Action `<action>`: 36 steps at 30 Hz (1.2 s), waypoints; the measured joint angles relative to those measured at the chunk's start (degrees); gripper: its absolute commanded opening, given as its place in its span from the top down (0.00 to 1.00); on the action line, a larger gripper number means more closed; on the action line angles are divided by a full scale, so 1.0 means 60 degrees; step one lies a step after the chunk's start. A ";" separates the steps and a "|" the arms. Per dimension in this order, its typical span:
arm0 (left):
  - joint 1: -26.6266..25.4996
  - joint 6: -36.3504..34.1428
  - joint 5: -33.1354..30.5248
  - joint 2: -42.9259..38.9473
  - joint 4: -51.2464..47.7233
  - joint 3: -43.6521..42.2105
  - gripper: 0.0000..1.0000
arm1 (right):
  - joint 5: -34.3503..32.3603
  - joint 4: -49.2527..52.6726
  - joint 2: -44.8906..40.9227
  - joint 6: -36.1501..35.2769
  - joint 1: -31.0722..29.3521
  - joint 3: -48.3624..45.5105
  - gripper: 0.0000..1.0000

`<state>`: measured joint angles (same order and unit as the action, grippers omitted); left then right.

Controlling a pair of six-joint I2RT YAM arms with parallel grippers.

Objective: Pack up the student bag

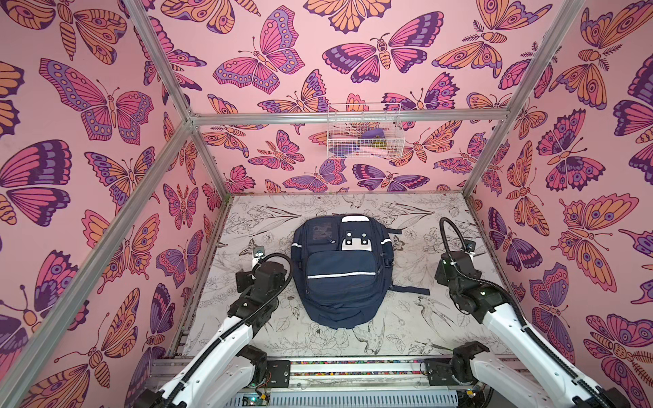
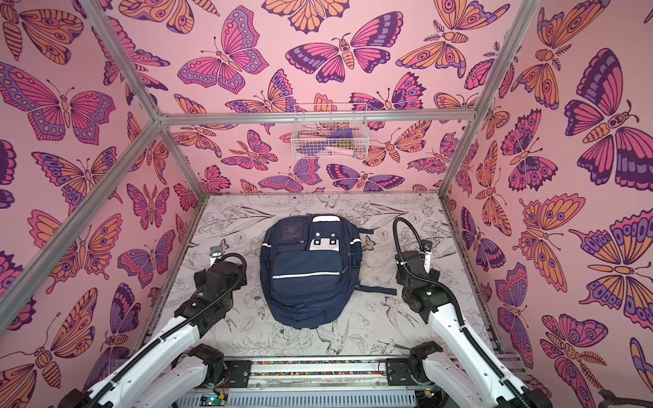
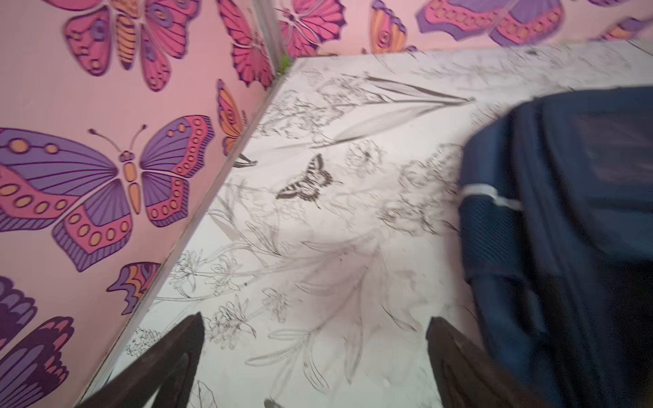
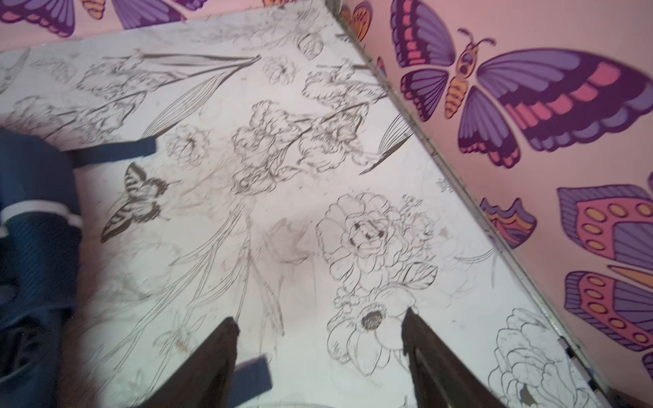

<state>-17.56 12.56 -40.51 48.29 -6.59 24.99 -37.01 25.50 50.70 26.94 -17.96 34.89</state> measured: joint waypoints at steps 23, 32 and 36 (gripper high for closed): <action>0.2922 -0.0557 -0.0415 0.6594 0.8779 -0.0816 0.00 | 0.3020 -0.8714 0.5559 -0.2656 0.2845 -0.0845 0.01; 0.2863 -0.0586 -0.0408 0.6714 0.9599 -0.0816 0.00 | 0.4947 -1.1646 0.6178 -0.3406 0.2983 -0.2175 0.01; 0.2860 -0.0586 -0.0408 0.6739 0.9770 -0.0809 0.00 | 0.5155 -1.1781 0.6109 -0.3530 0.2987 -0.2131 0.01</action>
<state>-0.40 9.04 -42.96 88.73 52.03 20.14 -6.09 -45.19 87.35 5.76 -0.03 22.11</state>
